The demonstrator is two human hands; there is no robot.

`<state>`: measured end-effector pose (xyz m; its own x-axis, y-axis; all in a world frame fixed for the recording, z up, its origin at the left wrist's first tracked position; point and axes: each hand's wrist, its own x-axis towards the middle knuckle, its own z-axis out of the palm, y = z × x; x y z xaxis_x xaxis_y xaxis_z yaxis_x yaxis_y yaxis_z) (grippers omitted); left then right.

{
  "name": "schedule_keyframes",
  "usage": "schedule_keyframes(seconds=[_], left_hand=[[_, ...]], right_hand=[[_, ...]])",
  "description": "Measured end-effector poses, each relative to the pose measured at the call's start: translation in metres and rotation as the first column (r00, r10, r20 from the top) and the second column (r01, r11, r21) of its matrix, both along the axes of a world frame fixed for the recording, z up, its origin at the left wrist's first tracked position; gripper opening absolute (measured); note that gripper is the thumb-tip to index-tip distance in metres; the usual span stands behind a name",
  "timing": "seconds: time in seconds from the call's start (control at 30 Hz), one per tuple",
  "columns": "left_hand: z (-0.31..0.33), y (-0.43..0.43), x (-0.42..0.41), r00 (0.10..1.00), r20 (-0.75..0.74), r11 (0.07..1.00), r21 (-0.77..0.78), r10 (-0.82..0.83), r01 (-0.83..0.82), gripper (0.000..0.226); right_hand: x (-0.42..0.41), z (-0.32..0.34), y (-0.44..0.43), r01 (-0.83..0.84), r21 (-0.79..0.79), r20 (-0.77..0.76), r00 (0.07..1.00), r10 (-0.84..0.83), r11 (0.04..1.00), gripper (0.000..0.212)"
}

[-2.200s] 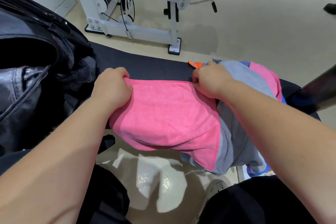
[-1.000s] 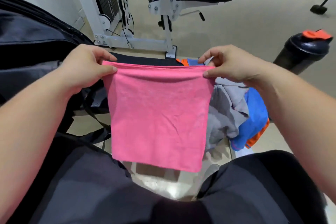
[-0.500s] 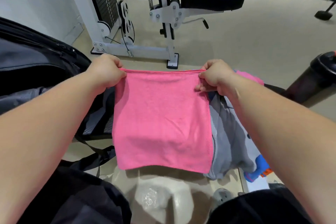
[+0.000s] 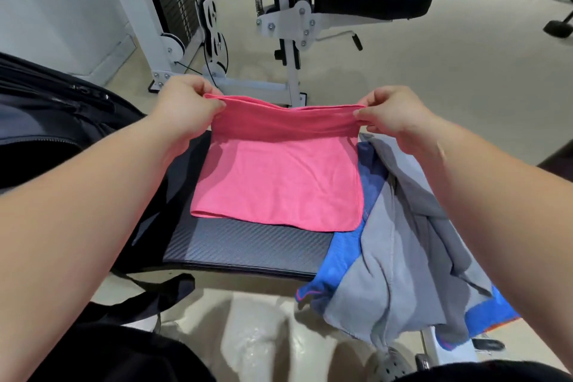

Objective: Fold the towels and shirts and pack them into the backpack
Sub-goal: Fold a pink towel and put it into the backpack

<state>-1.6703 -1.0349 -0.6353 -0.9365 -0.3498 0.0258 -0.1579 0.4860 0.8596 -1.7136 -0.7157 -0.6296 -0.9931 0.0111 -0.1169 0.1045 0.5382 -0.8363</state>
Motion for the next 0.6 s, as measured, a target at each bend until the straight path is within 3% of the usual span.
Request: schedule_keyframes(seconds=[0.1,0.23,0.43,0.53,0.6], left_hand=[[0.005,0.003,0.024,0.999,0.005,0.977,-0.210,-0.034,0.034,0.011],[0.011,0.001,0.072,0.975,0.130,0.826,-0.517,-0.183,0.224,0.012],[-0.024,-0.013,0.115,0.929,0.228,0.595,-0.717,-0.291,0.362,0.019],[-0.044,-0.014,0.120,0.935,0.233,0.566,-0.747,-0.268,0.348,0.013],[-0.053,-0.015,0.122,0.936,0.229,0.568,-0.747,-0.266,0.344,0.022]], right_hand=[[0.021,-0.001,0.006,-0.054,0.089,-0.056,0.997,0.059,0.995,0.016],[0.068,0.002,0.008,-0.200,0.263,-0.086,0.969,0.230,0.944,0.009],[0.114,-0.011,0.006,-0.336,0.529,-0.106,0.885,0.453,0.780,0.017],[0.119,-0.026,0.001,-0.377,0.649,-0.042,0.849,0.527,0.660,0.022],[0.121,-0.035,-0.001,-0.406,0.711,0.003,0.819,0.574,0.574,0.021]])
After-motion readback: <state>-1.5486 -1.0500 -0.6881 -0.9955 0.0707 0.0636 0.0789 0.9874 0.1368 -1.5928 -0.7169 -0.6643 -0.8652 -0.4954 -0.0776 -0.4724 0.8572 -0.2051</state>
